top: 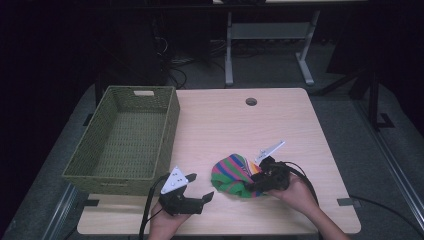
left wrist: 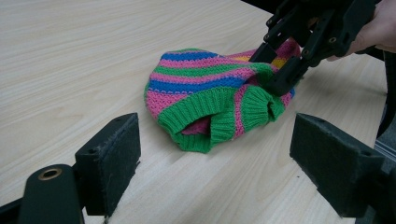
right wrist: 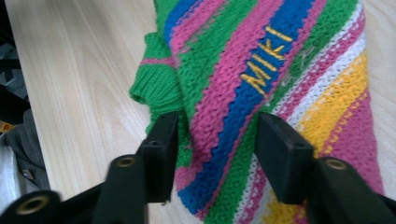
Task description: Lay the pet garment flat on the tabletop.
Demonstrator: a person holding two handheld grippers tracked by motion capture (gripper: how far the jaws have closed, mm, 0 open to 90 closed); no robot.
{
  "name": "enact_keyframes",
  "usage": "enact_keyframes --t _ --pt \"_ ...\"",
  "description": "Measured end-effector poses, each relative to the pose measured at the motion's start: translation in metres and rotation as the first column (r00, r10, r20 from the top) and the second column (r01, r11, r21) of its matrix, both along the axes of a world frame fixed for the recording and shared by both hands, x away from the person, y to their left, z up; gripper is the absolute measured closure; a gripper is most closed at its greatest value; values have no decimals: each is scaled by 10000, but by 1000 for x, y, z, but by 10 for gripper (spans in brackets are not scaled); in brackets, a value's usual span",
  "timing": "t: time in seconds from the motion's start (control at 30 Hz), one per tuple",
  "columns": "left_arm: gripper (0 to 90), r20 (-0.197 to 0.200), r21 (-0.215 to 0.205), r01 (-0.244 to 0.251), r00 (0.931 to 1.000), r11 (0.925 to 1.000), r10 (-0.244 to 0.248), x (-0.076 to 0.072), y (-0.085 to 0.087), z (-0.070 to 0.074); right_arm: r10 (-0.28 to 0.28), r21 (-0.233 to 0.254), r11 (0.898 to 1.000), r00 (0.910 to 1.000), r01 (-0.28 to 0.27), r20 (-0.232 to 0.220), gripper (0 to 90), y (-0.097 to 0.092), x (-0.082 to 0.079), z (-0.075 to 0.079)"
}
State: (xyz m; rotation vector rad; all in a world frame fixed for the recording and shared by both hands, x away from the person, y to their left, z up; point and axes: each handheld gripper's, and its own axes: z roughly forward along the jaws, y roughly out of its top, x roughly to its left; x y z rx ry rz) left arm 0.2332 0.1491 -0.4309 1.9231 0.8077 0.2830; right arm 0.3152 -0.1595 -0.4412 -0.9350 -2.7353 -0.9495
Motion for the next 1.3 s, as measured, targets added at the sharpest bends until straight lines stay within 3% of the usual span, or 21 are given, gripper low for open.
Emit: enact_keyframes --t 0.1,0.27,0.37,0.47,0.63,0.93,1.3 --pt "159 16 -17 -20 10000 10000 20 0 1 0 23 188 9998 10000 -25 58 440 -2 -3 4" --pt "158 12 -16 -16 10000 10000 16 0 0 0 -90 416 9991 9984 66 561 453 -6 -8 17" --pt "159 10 -1 -2 10000 10000 2 0 0 0 24 427 9991 9966 -59 827 500 -7 -11 25" --pt "159 -3 14 2 10000 10000 -2 0 0 0 266 685 9971 9940 -340 1060 601 -6 -16 34" --pt "159 13 20 -8 10000 10000 8 0 0 0 705 663 9947 9900 -790 1219 694 0 -22 38" --pt "159 2 41 4 10000 10000 -4 0 0 0 1156 228 9926 9870 -1189 1119 694 16 -21 30" --pt "159 30 0 -2 10000 10000 2 0 0 0 1440 -662 9884 9824 -1368 1191 601 34 -7 8"
